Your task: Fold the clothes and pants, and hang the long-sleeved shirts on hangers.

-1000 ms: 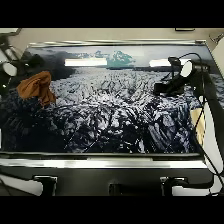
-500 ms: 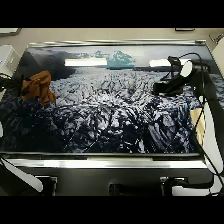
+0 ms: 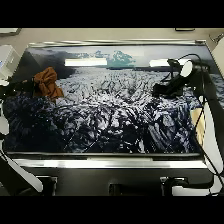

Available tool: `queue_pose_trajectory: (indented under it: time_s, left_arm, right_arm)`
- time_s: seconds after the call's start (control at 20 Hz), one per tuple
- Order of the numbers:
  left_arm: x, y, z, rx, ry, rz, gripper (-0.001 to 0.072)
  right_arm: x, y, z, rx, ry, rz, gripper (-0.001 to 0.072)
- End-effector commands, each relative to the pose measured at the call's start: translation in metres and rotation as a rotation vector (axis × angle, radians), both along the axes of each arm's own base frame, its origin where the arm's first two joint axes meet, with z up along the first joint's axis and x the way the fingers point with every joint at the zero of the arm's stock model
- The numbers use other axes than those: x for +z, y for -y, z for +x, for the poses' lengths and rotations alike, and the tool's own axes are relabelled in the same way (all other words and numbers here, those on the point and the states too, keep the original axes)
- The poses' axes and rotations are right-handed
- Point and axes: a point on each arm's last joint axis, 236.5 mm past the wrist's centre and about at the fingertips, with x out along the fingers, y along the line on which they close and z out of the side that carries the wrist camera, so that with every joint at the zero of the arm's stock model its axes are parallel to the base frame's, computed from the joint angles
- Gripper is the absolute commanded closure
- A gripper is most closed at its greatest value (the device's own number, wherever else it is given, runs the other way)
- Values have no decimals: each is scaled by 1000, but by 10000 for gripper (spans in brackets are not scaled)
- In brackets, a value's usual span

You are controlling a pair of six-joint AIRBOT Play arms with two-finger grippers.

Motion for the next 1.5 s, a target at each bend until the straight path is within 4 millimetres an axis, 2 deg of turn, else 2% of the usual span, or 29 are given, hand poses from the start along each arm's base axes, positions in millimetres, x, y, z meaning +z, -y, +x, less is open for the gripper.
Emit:
queue_pose_trajectory:
  time_s: [0.0,0.05,0.15,0.2,0.3,0.35,0.4,0.5,0.6,0.7,0.85,0.95,1.15,1.2,1.25,1.3,1.35,1.4,1.45]
  left_arm:
    - [89,3,21,-46,229,153,687]
    - [134,10,20,-79,314,225,687]
    - [234,49,-1,-236,493,412,686]
    - [283,80,-24,-335,569,508,686]
    - [354,144,-79,-483,655,650,686]
    - [379,176,-110,-553,683,714,686]
    - [394,202,-138,-613,701,772,686]
    - [408,250,-188,-705,719,833,685]
    - [400,294,-223,-770,714,795,685]
    - [364,345,-251,-893,669,714,685]
    - [268,422,-288,-1070,514,572,684]
    - [202,468,-301,-1095,449,492,684]
    - [73,531,-326,-1178,219,412,682]
    - [54,543,-330,-1195,164,372,585]
    - [45,553,-333,-1225,122,328,61]
    - [47,552,-330,-1250,84,309,-10]
    - [58,538,-318,-1303,82,344,-8]
    - [71,515,-298,-1320,95,405,-8]
    - [87,481,-273,-1299,82,473,-8]
  right_arm:
    - [2,6,-4,28,-7,-34,45]
    - [7,10,-3,32,5,-54,45]
    - [25,18,-1,29,54,-84,45]
    - [38,18,0,26,90,-88,45]
    - [72,19,3,19,192,-86,46]
    - [91,20,3,15,248,-87,46]
    - [108,20,0,12,293,-88,46]
    - [139,22,-10,8,364,-90,46]
    - [165,23,-24,5,418,-91,46]
    - [186,24,-38,3,459,-90,46]
    - [203,26,-59,2,476,-96,46]
    - [199,27,-70,5,435,-99,46]
    - [185,27,-71,0,374,-96,47]
    - [180,26,-68,0,361,-96,47]
    - [173,26,-66,-6,337,-94,47]
    - [163,25,-64,-8,300,-88,47]
    - [149,21,-67,1,241,-76,46]
    - [133,16,-74,12,157,-55,45]
    - [115,5,-84,37,59,-16,40]
